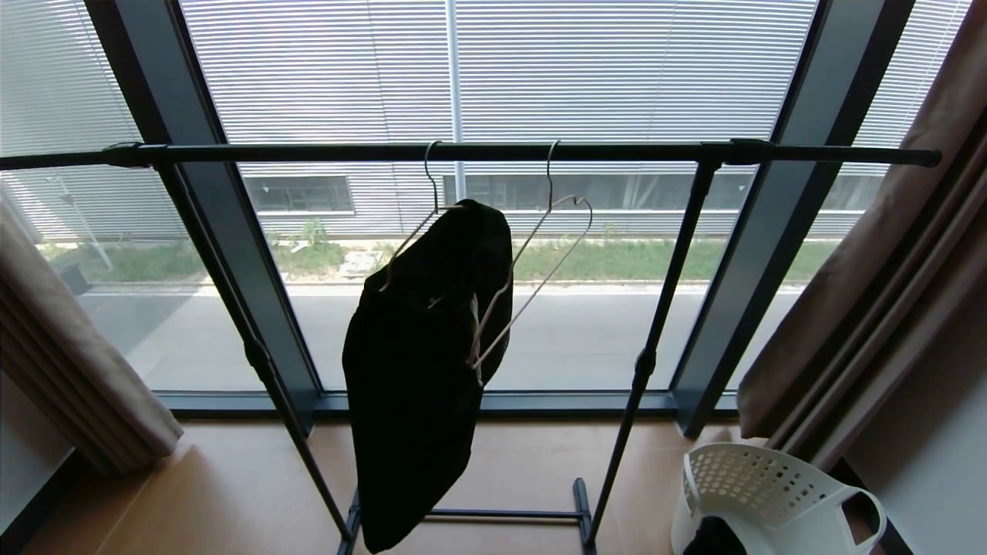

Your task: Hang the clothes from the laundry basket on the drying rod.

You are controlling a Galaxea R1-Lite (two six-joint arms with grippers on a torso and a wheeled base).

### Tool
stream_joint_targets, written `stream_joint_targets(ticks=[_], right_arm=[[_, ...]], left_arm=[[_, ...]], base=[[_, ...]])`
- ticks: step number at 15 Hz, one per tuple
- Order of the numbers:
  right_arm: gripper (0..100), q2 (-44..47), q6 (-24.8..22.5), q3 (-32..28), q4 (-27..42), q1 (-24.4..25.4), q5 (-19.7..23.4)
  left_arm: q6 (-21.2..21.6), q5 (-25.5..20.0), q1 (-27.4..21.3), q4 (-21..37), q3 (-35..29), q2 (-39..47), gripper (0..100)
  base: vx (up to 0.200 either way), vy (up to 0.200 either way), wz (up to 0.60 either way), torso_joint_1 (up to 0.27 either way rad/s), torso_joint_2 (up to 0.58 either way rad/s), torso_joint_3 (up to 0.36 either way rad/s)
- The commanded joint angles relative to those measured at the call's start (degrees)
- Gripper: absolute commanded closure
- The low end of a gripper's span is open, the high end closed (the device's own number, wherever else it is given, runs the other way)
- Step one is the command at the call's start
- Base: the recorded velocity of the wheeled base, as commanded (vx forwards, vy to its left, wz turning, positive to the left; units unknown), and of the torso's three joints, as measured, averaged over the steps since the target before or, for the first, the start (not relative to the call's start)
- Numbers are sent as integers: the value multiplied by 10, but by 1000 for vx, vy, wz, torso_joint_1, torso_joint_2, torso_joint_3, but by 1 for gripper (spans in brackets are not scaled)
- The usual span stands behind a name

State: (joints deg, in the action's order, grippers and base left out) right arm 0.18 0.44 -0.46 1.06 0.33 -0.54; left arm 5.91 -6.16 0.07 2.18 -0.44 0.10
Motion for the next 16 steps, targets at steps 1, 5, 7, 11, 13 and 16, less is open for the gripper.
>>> stream_joint_targets(ticks=[1,5,7,11,13,16], right_arm=[[0,1,0,0,-1,0,0],[0,1,0,0,-1,0,0],[0,1,0,0,-1,0,0],[0,2,1,0,-1,0,0],[0,1,1,0,-1,0,0],[0,1,0,0,-1,0,0]], left_arm=[[0,0,0,-1,0,0,0],[0,0,0,-1,0,0,0],[0,0,0,-1,0,0,0],[0,0,1,-1,0,0,0],[0,0,0,-1,0,0,0],[0,0,0,-1,0,0,0]], base=[[0,0,0,-163,427,256],[0,0,0,-195,529,326],[0,0,0,-193,545,352],[0,0,0,-177,525,347],[0,0,0,-146,498,354],[0,0,0,-123,492,360]])
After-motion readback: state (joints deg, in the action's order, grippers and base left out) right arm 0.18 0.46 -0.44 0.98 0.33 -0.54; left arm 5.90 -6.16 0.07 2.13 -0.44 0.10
